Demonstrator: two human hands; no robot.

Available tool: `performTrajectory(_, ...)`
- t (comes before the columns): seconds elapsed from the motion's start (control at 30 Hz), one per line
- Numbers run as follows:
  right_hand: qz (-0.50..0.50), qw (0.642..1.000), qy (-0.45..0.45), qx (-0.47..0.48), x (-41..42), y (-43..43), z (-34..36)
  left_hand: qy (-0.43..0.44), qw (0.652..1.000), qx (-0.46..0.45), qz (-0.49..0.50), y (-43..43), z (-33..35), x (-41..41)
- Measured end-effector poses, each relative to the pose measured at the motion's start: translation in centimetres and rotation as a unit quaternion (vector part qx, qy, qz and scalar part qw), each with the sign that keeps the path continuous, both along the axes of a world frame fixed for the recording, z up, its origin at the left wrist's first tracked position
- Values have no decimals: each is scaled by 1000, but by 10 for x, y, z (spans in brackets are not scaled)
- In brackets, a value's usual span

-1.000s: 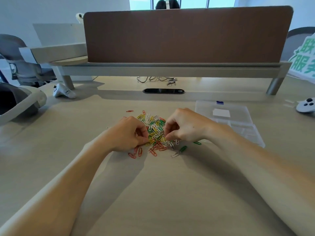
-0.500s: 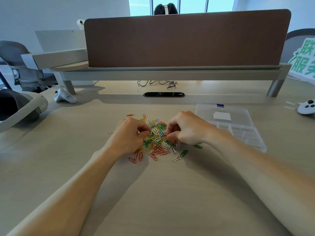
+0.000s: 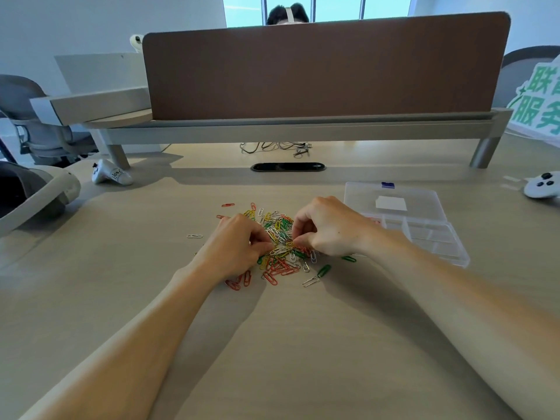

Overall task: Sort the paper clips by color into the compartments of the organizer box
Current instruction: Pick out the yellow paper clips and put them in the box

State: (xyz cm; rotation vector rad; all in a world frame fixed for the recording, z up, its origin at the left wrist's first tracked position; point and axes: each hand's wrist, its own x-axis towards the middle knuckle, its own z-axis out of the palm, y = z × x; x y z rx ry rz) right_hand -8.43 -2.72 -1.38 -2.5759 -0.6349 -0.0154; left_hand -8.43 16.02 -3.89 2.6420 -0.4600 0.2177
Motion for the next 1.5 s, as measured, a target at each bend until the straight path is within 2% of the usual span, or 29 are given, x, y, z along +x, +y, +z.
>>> performTrajectory(0.47,-11,1000,-3,16,1,-4,1,35,999,-40,12,2,1,0)
performTrajectory(1.0,-5,1000,-7,12,0,-3,1,67,998,18,-13,-3,6,-7)
performTrajectory(1.23,-5,1000,-11,9,0,-5,2,40,996,-78,16,5,7,-3)
performTrajectory(1.5,-4,1000,-13,12,0,-5,3,106,969,-222,18,5,12,-9)
